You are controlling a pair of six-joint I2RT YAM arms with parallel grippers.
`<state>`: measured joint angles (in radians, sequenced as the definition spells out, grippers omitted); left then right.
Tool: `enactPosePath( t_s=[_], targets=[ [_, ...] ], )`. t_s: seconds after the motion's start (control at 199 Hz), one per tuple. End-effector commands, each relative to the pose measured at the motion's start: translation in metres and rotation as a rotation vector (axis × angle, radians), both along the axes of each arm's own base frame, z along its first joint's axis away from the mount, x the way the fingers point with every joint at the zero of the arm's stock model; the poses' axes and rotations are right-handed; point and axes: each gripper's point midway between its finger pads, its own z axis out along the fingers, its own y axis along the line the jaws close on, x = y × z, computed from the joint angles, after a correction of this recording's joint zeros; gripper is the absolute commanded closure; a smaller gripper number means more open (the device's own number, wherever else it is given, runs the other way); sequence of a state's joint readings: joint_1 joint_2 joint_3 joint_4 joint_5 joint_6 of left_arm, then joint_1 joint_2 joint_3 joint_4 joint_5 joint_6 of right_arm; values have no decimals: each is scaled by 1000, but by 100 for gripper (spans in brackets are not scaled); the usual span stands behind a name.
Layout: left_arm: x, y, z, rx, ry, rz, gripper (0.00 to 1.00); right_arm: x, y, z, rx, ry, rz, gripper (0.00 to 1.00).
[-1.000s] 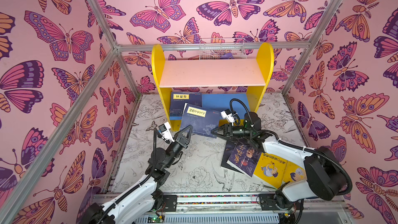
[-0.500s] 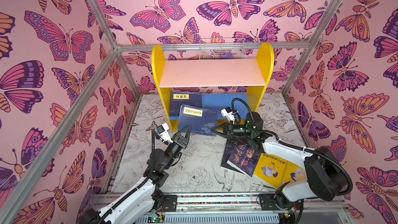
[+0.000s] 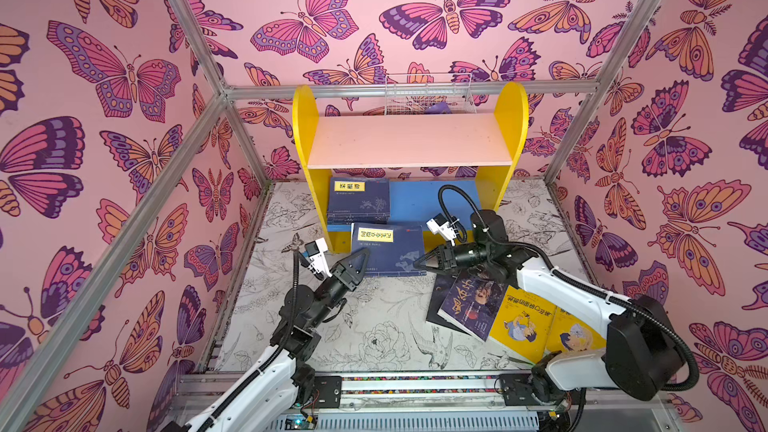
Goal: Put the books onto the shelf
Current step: 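Carry the blue book to the shelf with the right gripper while the left releases, then push the blue book onto the shelf tier with the right gripper while the left withdraws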
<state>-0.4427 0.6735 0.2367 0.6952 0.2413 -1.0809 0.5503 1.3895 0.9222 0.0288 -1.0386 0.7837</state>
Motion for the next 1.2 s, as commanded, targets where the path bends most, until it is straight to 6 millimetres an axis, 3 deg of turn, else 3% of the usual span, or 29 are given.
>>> enactPosePath(
  t_s=[0.0, 0.353, 0.398, 0.408, 0.438, 0.564, 0.675, 0.75, 0.861, 0.972, 1.012, 1.043, 1.199],
  targets=[
    [-5, 4, 21, -12, -56, -9, 72, -21, -13, -10, -72, 2, 63, 100],
    [5, -9, 4, 44, 22, -62, 98, -13, -19, -15, -157, -63, 14, 100],
    [10, -5, -10, 89, 73, -26, 100, -7, -22, -17, -191, -89, -23, 100],
    [11, -4, -1, 91, 64, -15, 100, -6, -23, -16, -195, -96, -29, 100],
    [14, 1, -4, 125, 92, 21, 100, -1, -24, -14, -198, -119, -51, 100],
    [19, 31, -31, 292, 215, 189, 100, 18, -20, 11, -128, -218, -143, 100],
    [15, 54, -45, 366, 294, 296, 64, 38, -11, 39, -41, -275, -207, 100],
    [10, 73, -57, 366, 351, 383, 53, 55, -6, 55, 6, -314, -245, 100],
    [-10, 115, -87, 331, 499, 578, 49, 80, 7, 70, 44, -346, -263, 100],
    [-31, 140, -109, 316, 571, 674, 43, 103, 23, 82, 84, -379, -253, 100],
    [-37, 145, -116, 319, 591, 689, 42, 110, 27, 89, 82, -394, -253, 100],
    [-41, 147, -120, 321, 604, 694, 42, 121, 34, 75, 59, -379, -245, 100],
    [-49, 145, -138, 334, 664, 670, 42, 155, 54, 68, 43, -383, -236, 100]
  ],
)
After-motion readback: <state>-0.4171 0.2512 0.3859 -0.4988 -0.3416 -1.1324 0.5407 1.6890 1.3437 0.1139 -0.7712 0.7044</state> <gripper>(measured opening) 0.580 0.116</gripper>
